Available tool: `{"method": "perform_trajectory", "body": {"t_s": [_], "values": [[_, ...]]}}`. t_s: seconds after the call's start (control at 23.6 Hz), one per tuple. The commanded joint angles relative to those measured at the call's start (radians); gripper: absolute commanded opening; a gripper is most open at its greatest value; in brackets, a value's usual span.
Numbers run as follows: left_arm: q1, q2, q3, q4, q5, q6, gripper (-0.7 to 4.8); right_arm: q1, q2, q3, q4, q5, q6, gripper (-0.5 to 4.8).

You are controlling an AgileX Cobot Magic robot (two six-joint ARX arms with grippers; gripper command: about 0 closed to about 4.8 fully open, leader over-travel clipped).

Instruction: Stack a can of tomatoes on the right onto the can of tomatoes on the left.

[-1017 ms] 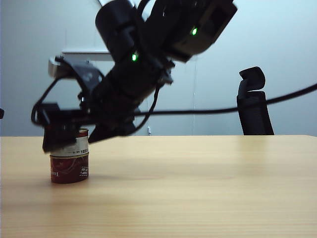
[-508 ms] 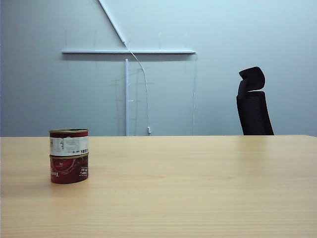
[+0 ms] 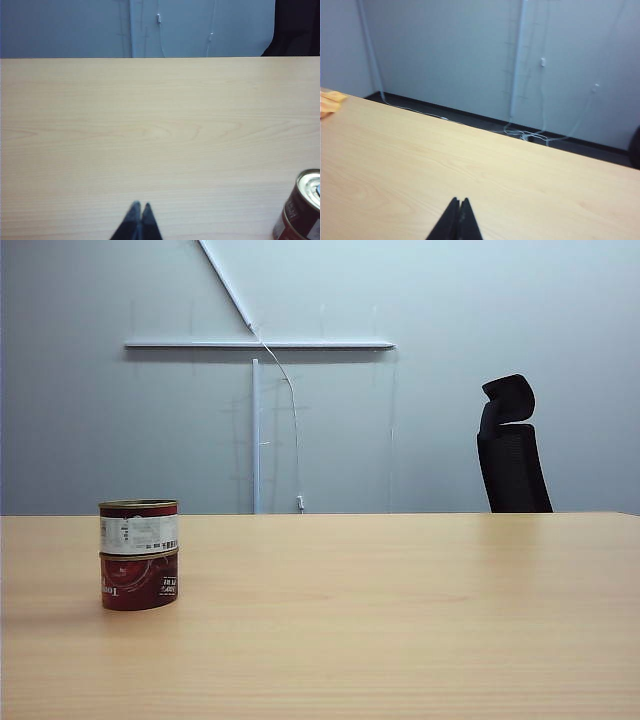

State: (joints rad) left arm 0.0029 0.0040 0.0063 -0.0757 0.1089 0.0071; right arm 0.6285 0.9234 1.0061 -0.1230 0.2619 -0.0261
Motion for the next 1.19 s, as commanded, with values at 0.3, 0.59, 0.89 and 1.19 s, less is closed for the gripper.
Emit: {"method": "perform_trajectory", "body": {"t_s": [0.3, 0.59, 0.89, 1.19], "values": [[-0.001, 0.002, 0.003, 0.003, 0.004, 0.0, -0.04, -0.024, -0.011, 0.0, -0.173, 0.006, 0.003, -0.08], [-0.001, 0.002, 0.003, 0.003, 0.004, 0.0, -0.04, -0.024, -0.011, 0.0, -0.187, 0.007, 0.003, -0.08], [-0.001, 0.002, 0.003, 0.002, 0.003, 0.0, -0.04, -0.137, -0.077, -0.079, -0.152, 0.064, -0.147, -0.08], [-0.002, 0.002, 0.003, 0.002, 0.004, 0.0, -0.04, -0.397, -0.415, -0.676, 0.299, -0.153, 0.027, -0.08]]}}
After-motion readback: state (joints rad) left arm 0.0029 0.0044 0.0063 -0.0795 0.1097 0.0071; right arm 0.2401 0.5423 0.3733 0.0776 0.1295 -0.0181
